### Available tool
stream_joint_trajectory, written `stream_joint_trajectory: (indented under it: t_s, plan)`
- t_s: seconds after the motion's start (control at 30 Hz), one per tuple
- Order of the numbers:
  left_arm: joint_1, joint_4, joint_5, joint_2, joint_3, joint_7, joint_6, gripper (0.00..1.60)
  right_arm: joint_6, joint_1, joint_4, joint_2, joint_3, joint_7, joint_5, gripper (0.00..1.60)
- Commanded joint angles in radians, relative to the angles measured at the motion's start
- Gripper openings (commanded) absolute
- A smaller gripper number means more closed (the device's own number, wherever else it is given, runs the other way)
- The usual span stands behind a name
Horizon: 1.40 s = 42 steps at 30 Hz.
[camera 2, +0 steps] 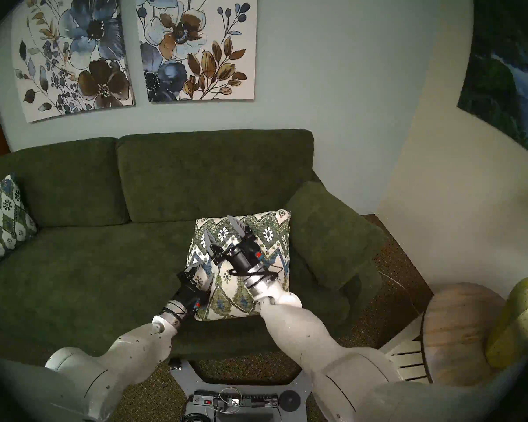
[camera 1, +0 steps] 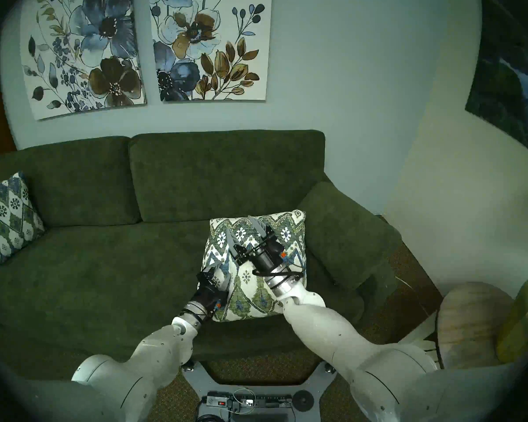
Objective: Fluff a cushion
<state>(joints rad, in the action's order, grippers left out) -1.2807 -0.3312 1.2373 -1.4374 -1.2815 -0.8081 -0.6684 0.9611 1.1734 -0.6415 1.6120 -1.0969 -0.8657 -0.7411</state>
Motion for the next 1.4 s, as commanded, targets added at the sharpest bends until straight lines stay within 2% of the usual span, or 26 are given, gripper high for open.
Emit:
stream_joint_trajectory:
  t_s: [0.0,0.07,0.2,0.23,0.3,0.37,0.53,0.97,1.37]
  plan:
    - [-0.069,0.080,0.006,-0.062,0.023,0.021,-0.007,1.60,-0.001,-0.019,0.003,-0.019,0.000,-0.020,0.004,1.60]
    - [-0.079,0.078,0.001,-0.049,0.021,0.005,-0.015,1.60,-0.031,-0.018,0.070,-0.035,-0.009,0.009,0.003,1.60]
    - [-0.082,0.073,-0.007,-0.027,0.014,-0.018,-0.014,1.60,-0.045,0.008,0.102,-0.055,-0.019,0.027,-0.003,1.60]
    - [-0.088,0.078,-0.010,-0.015,0.012,-0.030,-0.020,1.60,-0.056,0.005,0.152,-0.051,-0.021,0.032,-0.002,1.60]
    - [-0.091,0.079,-0.012,-0.009,0.010,-0.035,-0.023,1.60,-0.063,0.011,0.165,-0.051,-0.026,0.040,-0.005,1.60]
    - [-0.099,0.085,-0.016,0.002,0.009,-0.052,-0.036,1.60,-0.085,0.017,0.225,-0.054,-0.035,0.060,-0.009,1.60]
    - [-0.113,0.096,-0.020,0.021,0.006,-0.074,-0.056,1.60,-0.120,0.040,0.309,-0.060,-0.043,0.088,-0.019,1.60]
    - [-0.120,0.099,-0.015,0.056,0.014,-0.106,-0.123,1.60,-0.157,0.037,0.411,-0.032,-0.057,0.139,-0.042,1.60]
    - [-0.074,-0.031,0.021,0.070,0.047,-0.197,-0.184,1.60,-0.140,0.035,0.432,-0.011,-0.061,0.147,-0.062,1.60]
